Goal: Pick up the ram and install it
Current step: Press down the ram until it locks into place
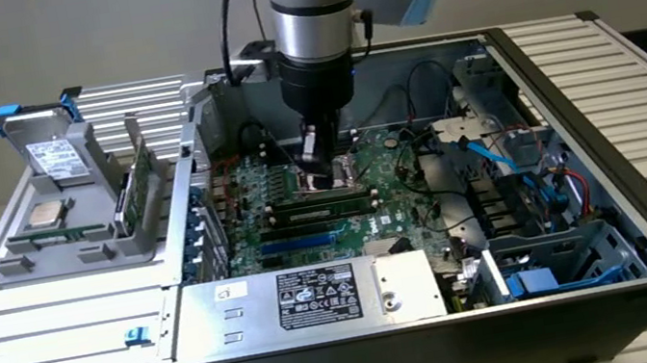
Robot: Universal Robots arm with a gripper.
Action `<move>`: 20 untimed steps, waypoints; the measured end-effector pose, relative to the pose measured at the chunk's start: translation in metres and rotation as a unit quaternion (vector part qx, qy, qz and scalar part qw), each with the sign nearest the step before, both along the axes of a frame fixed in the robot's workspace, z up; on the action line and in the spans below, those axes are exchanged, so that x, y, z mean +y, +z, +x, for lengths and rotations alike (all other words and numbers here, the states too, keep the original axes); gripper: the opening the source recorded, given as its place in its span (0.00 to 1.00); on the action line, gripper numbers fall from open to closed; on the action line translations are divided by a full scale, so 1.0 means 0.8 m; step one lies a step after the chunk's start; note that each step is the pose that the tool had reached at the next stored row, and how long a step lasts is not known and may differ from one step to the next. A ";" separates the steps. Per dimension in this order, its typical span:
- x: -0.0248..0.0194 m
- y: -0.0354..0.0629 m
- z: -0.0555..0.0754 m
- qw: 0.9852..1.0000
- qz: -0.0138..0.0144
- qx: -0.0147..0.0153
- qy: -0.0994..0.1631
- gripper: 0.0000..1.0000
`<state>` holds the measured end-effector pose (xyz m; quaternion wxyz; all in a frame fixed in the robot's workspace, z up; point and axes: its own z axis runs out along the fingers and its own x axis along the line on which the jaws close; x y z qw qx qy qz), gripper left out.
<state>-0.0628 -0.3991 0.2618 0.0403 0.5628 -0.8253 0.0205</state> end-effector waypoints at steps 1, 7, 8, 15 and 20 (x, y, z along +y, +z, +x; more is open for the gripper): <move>0.0000 0.000 0.000 1.000 0.000 0.000 -0.008 0.11; 0.0000 0.000 0.000 0.998 0.000 0.000 -0.056 0.11; 0.0000 0.000 0.000 0.998 0.000 0.000 -0.064 0.11; 0.0000 0.000 0.000 0.993 0.000 0.000 -0.121 0.11; 0.0000 0.000 0.000 0.988 0.000 0.000 -0.157 0.11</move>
